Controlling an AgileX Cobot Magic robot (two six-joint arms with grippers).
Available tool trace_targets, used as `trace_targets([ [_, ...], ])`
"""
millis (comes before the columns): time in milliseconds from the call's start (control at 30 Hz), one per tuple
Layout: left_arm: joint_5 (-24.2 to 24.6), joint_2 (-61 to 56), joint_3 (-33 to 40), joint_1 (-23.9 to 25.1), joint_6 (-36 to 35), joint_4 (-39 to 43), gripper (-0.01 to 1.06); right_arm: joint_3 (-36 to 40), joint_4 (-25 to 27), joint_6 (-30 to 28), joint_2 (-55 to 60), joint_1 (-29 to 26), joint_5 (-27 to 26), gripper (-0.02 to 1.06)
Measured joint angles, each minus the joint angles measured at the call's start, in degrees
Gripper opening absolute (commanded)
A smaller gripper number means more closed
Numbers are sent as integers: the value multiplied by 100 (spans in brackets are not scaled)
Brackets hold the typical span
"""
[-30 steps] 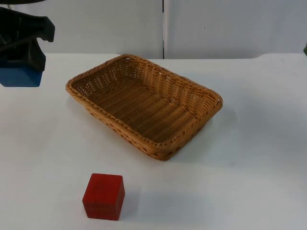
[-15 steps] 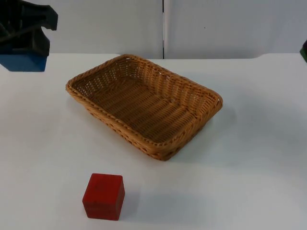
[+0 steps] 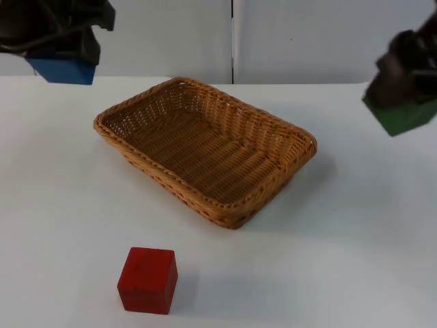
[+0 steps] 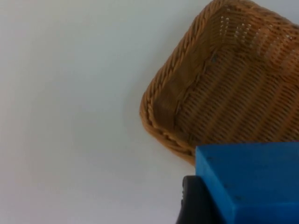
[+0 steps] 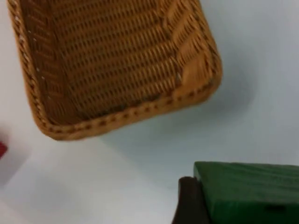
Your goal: Pick up one cube with each hand and place exactly two cubes into the same basket, leaving the remaining cube outside.
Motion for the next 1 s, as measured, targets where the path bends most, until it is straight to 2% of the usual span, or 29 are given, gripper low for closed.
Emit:
trace_targets([
  [133, 0, 590, -538, 0, 650, -478, 0, -705, 0, 0, 609, 220, 0, 0],
  [433, 131, 1516, -1346, 0, 1514, -1159, 0, -1784, 0, -9, 1726, 316, 61, 0],
  [700, 205, 2361, -1972, 0, 1850, -1235, 0, -2900, 0, -25, 2909, 475, 64, 0],
  [1000, 205, 3014, -2461, 0, 2084, -1447, 0, -3288, 13, -34, 3595, 511, -67, 0],
])
